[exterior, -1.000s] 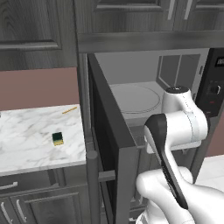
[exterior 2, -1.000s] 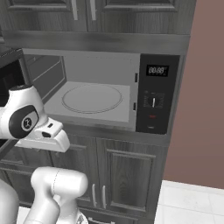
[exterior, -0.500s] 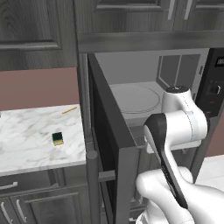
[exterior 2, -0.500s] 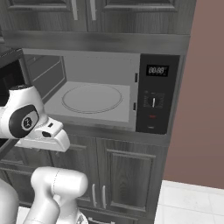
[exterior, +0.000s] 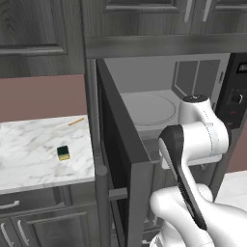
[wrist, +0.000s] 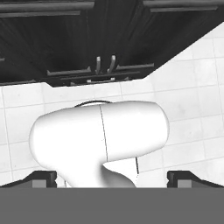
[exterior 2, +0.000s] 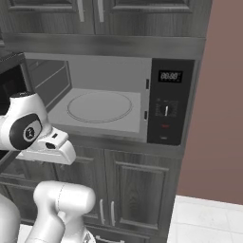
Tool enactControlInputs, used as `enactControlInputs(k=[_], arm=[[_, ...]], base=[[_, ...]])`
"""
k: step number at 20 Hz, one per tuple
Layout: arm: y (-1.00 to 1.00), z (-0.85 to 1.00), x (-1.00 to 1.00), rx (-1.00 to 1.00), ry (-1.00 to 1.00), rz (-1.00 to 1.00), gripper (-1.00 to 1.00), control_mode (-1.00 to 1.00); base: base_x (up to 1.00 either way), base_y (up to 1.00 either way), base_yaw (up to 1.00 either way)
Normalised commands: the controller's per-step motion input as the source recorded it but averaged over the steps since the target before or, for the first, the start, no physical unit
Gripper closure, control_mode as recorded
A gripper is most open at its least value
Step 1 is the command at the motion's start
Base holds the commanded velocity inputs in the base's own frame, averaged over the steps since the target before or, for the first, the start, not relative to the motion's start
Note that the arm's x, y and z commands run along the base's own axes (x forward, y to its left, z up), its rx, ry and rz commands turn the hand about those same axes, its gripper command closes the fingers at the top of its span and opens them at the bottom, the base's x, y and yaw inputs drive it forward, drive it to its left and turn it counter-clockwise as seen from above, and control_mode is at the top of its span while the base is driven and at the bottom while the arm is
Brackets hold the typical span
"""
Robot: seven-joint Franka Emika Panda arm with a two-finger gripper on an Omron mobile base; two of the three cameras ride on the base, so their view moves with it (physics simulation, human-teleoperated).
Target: Place the sponge inside the microwave to prepare for sanitizing.
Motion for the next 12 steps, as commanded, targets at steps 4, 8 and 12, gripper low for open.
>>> enactControlInputs(k=[4, 8, 12], arm=[[0.00, 0.00, 0.00, 0.00, 0.00, 0.00, -1.00, 1.00], [0.00, 0.00, 0.00, 0.00, 0.00, 0.00, -1.00, 1.00], [0.00, 0.00, 0.00, 0.00, 0.00, 0.00, -1.00, 1.00]], base=[[-0.42, 0.00, -0.03], [-0.53, 0.00, -0.04], [-0.50, 0.00, -0.04]])
